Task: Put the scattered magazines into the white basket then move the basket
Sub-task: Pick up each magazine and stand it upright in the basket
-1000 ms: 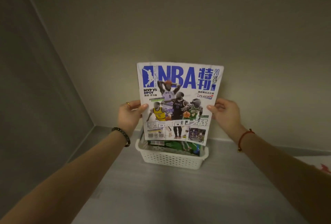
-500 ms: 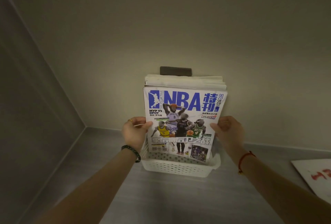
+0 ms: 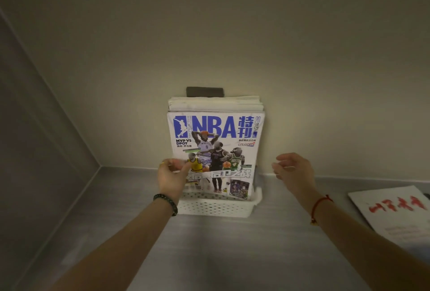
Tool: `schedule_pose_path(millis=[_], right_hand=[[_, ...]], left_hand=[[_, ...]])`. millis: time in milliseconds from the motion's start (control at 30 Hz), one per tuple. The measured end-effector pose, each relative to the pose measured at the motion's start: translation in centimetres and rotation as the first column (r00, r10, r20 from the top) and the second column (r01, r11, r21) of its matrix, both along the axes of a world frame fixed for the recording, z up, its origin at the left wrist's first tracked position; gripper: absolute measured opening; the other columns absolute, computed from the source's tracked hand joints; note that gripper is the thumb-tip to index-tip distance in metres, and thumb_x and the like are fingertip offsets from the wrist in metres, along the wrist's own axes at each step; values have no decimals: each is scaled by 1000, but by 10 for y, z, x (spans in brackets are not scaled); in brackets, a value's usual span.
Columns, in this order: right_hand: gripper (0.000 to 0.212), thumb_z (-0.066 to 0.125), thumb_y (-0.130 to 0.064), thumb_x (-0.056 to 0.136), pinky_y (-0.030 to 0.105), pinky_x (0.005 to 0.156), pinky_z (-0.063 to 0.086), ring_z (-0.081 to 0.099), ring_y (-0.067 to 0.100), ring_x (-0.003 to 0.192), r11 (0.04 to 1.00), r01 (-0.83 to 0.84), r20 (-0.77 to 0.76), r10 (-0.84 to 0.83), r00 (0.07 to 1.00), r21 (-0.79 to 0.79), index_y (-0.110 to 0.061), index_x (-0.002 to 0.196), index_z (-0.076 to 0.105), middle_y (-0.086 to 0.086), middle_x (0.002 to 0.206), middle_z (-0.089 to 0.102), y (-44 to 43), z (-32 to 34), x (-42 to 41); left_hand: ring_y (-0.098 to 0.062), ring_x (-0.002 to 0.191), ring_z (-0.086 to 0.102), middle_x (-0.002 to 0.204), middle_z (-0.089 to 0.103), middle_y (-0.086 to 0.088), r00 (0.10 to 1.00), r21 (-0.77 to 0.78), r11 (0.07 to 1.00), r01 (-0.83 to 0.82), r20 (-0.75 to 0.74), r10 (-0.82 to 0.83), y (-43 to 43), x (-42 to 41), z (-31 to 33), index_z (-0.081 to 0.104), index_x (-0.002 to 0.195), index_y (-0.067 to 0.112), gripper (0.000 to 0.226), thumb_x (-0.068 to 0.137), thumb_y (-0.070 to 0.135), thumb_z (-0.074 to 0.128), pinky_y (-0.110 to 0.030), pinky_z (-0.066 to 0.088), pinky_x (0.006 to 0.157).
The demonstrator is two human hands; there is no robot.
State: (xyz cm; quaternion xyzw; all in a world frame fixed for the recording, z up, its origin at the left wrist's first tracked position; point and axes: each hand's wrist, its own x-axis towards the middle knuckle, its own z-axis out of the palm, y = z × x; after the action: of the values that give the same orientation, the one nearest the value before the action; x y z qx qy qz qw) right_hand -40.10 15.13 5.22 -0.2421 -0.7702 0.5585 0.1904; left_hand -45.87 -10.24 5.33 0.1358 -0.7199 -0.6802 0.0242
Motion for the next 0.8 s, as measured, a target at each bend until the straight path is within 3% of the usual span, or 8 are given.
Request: schedule_pose_path(millis=[67,200,333,433,533,633,700,800], right_hand=[[12,68,-1,74,30,57,51,59,22,55,1000,-1,3,1,1000,9,-5,84,63,8,64,61,21,2,23],[14,69,-2,74,12,41,47,60,12,52,998,18,43,-21,999,62,-12,83,62,7,68,64,70,8,74],[15,68,1,74,6,43,46,61,19,57,994,81,71,-87,994,75,-3,89,64,10,67,63,129,6,130],[16,69,2,74,11,53,50,63,28,64,990,119,125,-128,984,79,-2,88,64,17,76,68,176,2,171],[15,69,0,75,20,58,54,64,25,66,989,138,188,-147,971,61,-9,86,62,16,83,68,226,-4,202],[16,64,-4,80,33,70,54,65,26,73,988,142,251,-154,956,63,-5,95,62,17,87,69,273,-19,229],[20,61,-5,82,36,74,54,64,27,79,987,140,281,-155,947,75,-4,102,61,17,94,67,298,-32,242],[28,55,-8,86,27,71,48,57,24,84,986,74,369,-126,921,153,-3,113,58,12,102,60,327,-52,255]], left_hand=[[-27,76,57,82,57,-8,998,-1,998,68,-10,-68,17,15,-1,49,80,12,18,79,9,67,-34,53,64],[-24,64,55,70,55,-8,974,-29,974,224,-13,-224,67,49,1,52,75,13,16,79,11,67,-34,52,61],[-17,57,52,68,53,-6,933,19,933,360,18,-361,132,87,-1,51,75,12,14,83,8,63,-18,48,45],[-15,60,55,76,57,-6,891,35,895,444,88,-445,184,118,-10,53,83,12,9,84,12,61,-22,48,53],[-15,66,57,88,59,-9,833,58,846,530,148,-533,236,144,-24,55,94,10,12,85,17,60,-25,49,60],[-15,70,57,87,60,-6,804,83,828,555,201,-560,286,168,-40,56,101,9,18,86,19,59,-26,48,63],[-17,74,56,82,59,-2,785,85,816,572,233,-575,313,183,-52,56,96,12,15,86,23,59,-26,48,64],[-21,79,54,77,58,-2,743,75,780,621,257,-617,346,202,-65,59,83,15,11,89,23,55,-25,46,65]])
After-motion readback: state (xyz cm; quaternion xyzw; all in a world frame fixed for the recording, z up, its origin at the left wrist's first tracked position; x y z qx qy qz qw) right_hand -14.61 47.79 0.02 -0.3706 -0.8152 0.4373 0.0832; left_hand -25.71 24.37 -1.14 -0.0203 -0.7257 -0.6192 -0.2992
